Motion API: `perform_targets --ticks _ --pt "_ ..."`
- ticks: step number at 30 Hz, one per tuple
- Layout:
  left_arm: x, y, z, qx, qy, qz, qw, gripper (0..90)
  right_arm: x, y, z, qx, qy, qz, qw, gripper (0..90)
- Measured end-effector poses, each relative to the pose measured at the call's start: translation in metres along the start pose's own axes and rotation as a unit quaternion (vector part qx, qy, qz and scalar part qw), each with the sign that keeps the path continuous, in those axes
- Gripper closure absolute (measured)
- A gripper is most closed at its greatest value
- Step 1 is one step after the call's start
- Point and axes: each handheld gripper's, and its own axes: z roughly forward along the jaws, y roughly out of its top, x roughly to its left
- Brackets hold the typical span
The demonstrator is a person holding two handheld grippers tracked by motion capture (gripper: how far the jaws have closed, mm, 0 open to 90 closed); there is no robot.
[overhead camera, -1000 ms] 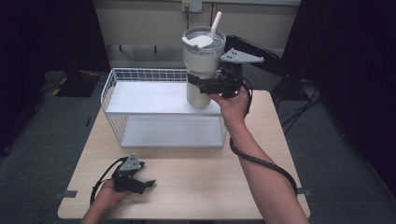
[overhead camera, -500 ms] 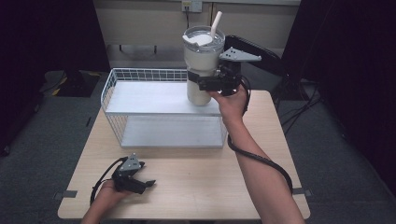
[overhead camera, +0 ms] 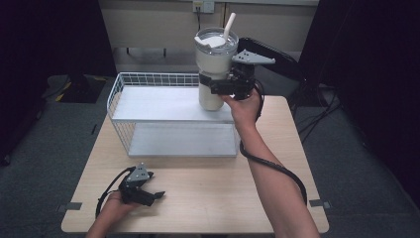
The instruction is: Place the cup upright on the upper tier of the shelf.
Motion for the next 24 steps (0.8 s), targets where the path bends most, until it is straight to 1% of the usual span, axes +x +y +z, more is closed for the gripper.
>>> perform_targets --ticks 8,12,17,24 --pt "0.000 0.000 0.000 0.000 0.000 0.000 1.0000 14.1 -0.005 -0.003 0.006 0.005 -0.003 -0.003 1.0000 9.7" --pt "0.000 0.000 0.000 0.000 0.000 0.000 1.0000 14.1 -0.007 -0.007 0.009 0.009 -0.005 0.000 0.9999 9.7" --pt "0.000 0.000 0.000 0.000 0.000 0.000 1.0000 14.1 -0.008 -0.010 0.012 0.017 -0.009 -0.003 0.9998 9.7" --pt "0.000 0.000 0.000 0.000 0.000 0.000 1.0000 14.1 -0.010 -0.012 0.013 0.017 -0.011 0.000 0.9998 9.7"
